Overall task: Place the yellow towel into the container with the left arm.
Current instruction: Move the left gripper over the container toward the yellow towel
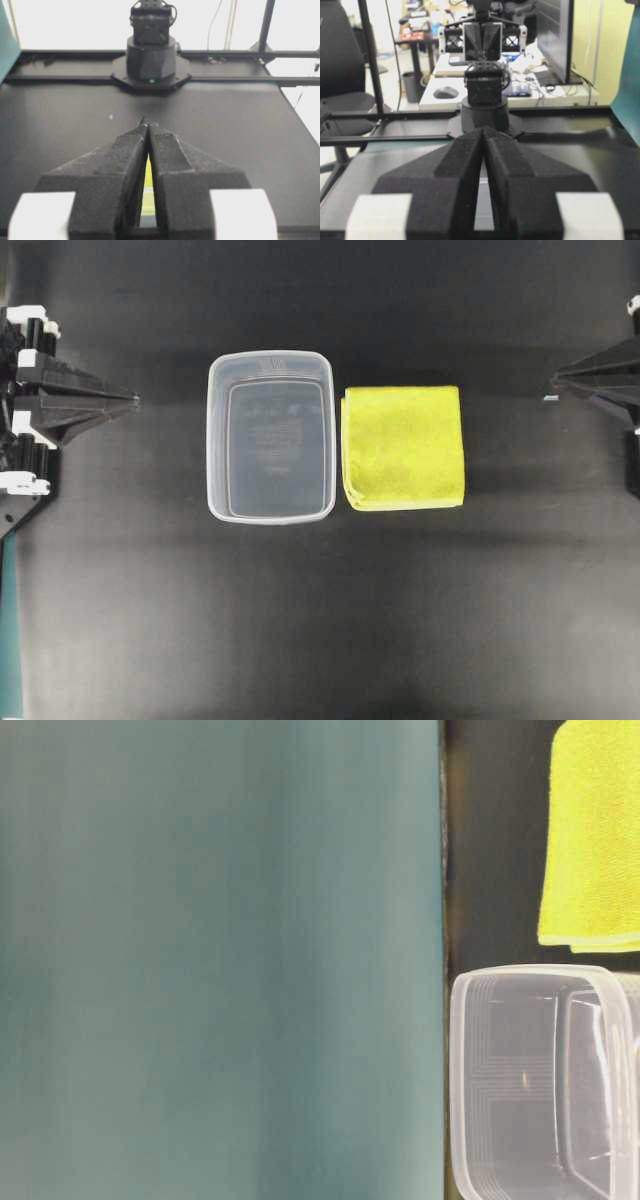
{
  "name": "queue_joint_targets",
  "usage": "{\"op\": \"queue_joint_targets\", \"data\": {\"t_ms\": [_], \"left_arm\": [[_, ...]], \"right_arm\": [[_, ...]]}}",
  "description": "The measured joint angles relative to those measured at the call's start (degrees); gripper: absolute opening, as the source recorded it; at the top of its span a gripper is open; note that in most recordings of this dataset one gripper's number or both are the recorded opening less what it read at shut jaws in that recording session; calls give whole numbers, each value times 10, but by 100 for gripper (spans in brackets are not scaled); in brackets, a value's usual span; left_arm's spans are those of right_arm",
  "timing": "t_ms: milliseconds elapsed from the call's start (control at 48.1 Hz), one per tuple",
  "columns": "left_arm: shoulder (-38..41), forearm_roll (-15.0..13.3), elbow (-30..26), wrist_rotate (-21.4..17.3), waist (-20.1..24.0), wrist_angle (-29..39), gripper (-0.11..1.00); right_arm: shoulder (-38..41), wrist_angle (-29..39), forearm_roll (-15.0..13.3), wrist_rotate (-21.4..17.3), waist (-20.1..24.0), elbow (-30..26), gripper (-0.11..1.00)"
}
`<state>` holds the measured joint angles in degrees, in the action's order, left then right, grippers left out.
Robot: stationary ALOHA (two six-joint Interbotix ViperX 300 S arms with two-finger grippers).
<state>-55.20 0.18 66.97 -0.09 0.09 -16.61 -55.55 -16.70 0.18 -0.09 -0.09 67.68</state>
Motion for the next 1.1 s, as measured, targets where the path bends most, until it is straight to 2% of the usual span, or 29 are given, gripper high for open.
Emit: {"op": "queue_joint_targets", "data": {"t_ms": [125, 354, 603, 686, 853, 895, 957, 1103], "left_arm": [[11, 15, -34, 11, -16, 10, 0], [118, 19, -128, 7, -18, 149, 0], [229, 20, -247, 4, 0, 274, 0], [272, 20, -290, 3, 4, 324, 0], [357, 20, -374, 2, 11, 405, 1], [381, 20, -397, 1, 15, 422, 5], [415, 21, -432, 1, 21, 445, 16], [485, 20, -501, 0, 35, 483, 57]], "right_arm": [[1, 7, 6, -11, 3, -2, 1], [0, 57, 11, -45, 3, -2, 1], [-17, 83, 11, -71, -3, -4, 4], [-23, 92, 12, -72, -5, -4, 23], [-31, 116, 12, -71, -7, -7, 71], [-32, 126, 11, -69, -7, -7, 79], [-38, 141, 11, -65, -7, -7, 79], [-54, 161, 11, -60, -6, -8, 74]]}}
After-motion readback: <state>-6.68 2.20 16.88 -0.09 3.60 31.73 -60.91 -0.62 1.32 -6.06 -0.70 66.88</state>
